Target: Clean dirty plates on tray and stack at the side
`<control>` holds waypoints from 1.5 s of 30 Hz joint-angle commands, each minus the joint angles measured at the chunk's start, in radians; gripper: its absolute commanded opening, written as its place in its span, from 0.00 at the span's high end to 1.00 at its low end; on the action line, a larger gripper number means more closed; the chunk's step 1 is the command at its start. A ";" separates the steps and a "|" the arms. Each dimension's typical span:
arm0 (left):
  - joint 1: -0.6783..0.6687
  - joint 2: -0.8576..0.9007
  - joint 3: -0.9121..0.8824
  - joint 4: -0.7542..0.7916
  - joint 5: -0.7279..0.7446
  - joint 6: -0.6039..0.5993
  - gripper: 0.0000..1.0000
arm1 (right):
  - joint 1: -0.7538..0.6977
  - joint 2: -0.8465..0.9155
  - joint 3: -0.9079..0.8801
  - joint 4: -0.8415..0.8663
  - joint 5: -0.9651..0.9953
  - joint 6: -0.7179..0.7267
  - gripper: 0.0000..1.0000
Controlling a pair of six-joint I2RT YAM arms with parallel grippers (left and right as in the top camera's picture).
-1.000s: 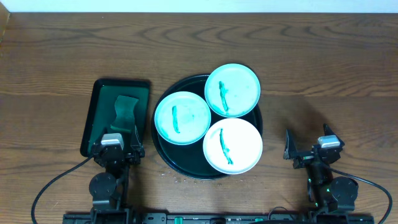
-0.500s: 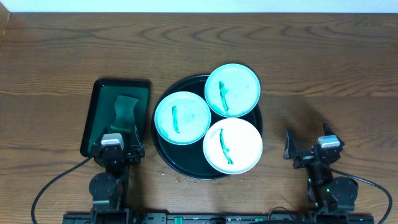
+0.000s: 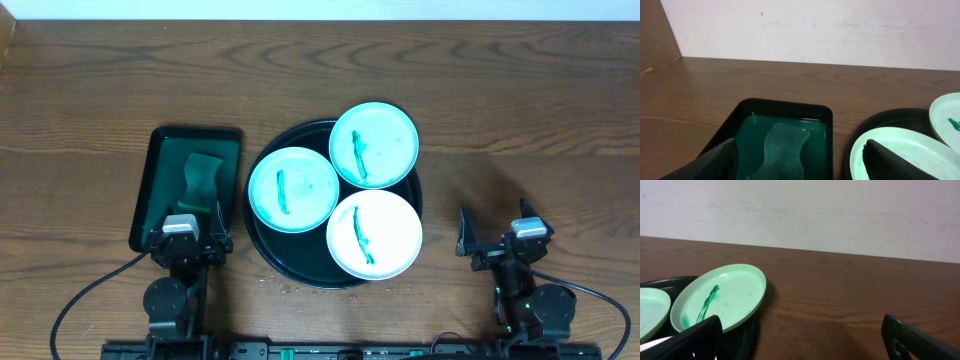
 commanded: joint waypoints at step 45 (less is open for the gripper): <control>-0.003 1.281 1.206 -0.845 0.243 -0.194 0.20 | 0.296 1.736 1.700 -0.986 -0.312 -0.179 0.01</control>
